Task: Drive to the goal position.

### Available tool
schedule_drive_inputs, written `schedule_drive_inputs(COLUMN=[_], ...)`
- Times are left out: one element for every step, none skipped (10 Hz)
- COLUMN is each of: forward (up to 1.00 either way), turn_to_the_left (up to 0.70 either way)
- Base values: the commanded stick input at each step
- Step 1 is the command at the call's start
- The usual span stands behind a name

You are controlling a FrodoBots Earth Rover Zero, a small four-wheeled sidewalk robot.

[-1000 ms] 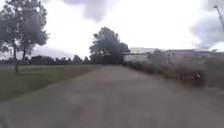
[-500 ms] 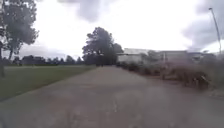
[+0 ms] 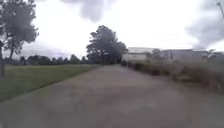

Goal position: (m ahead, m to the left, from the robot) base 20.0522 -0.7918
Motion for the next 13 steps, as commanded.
schedule_drive_inputs(forward=[1.00,1.00,1.00,1.00,1.00,1.00,1.00,1.00,1.00,1.00,1.00,1.00,1.00], turn_to_the_left=[-0.22,-0.27,-0.27,-0.27,-0.27,-0.27,-0.27,-0.27,-0.27,-0.27,-0.27,-0.27,-0.27])
